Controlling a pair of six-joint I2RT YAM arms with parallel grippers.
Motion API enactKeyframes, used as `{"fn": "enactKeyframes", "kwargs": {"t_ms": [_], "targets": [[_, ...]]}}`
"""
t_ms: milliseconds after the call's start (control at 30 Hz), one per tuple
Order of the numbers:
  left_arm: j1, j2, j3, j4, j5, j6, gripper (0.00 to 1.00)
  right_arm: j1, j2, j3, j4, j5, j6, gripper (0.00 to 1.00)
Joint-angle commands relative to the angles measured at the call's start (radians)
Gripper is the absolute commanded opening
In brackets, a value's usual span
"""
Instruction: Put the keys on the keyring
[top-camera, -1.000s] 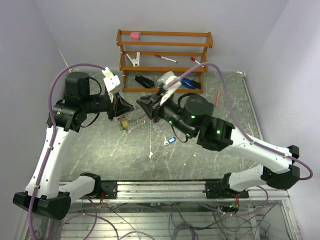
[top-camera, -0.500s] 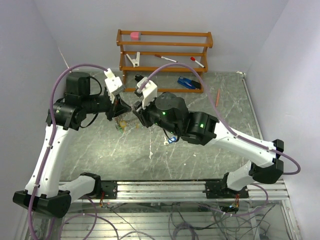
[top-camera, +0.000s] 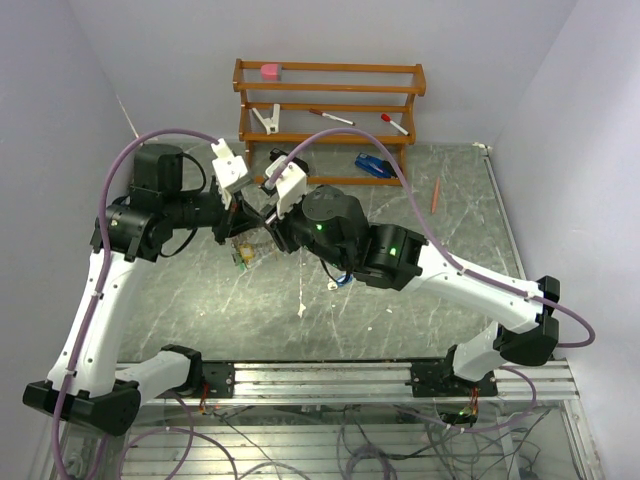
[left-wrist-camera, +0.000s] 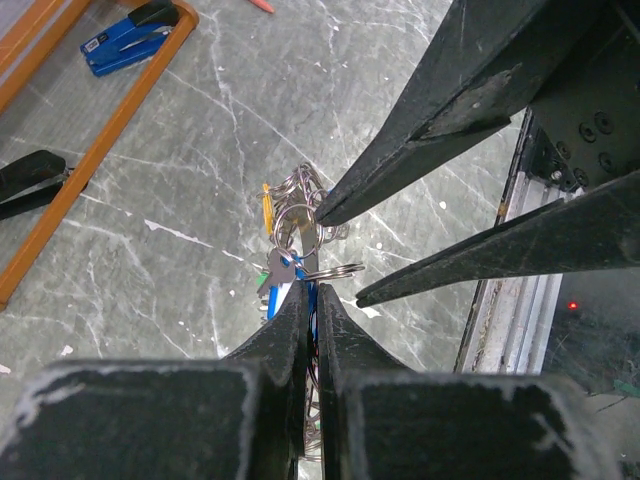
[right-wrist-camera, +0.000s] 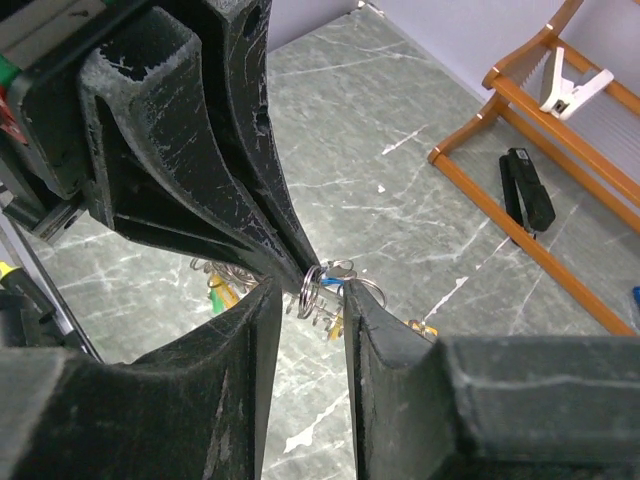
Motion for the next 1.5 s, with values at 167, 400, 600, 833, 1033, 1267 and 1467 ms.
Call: {"fn": "enactKeyframes", "kwargs": {"t_ms": [167,400,600,833,1033,1267,1467], "targets": [[-0.011,-0.036,0.040,0.013,0.016,-0.008,0.07,-0.023,0.006,-0.016,0.032,-0.021,-0.027,0.23],[-0.013,-0.040,0.066,0.011,0.032,-0.019,0.07,-0.035,0.003,-0.016,0.030,-0.043,-0.022,0.18],[-0.012,-0.036,0.075,0.009,0.041,-0.020,0.07,-0.035,0.028,0.009,0.009,-0.085,-0.022,0.16],[-0.013,-0.045,0.054,0.019,0.033,-0.022,0.07,-0.034,-0.007,-0.022,0.049,-0.063,-0.025,0.00],[-0.013,-0.047,0.026,0.077,0.054,-0.053,0.45,-0.035,-0.140,-0.158,0.205,-0.034,-0.051,0.00],[-0.012,-0.044,-0.004,0.237,0.047,-0.074,0.61,-0.042,-0.298,-0.306,0.323,-0.100,-0.097,0.00],[-0.012,0.007,-0.109,0.647,0.055,-0.372,0.64,-0.047,-0.360,-0.383,0.400,-0.266,-0.107,0.00]]}}
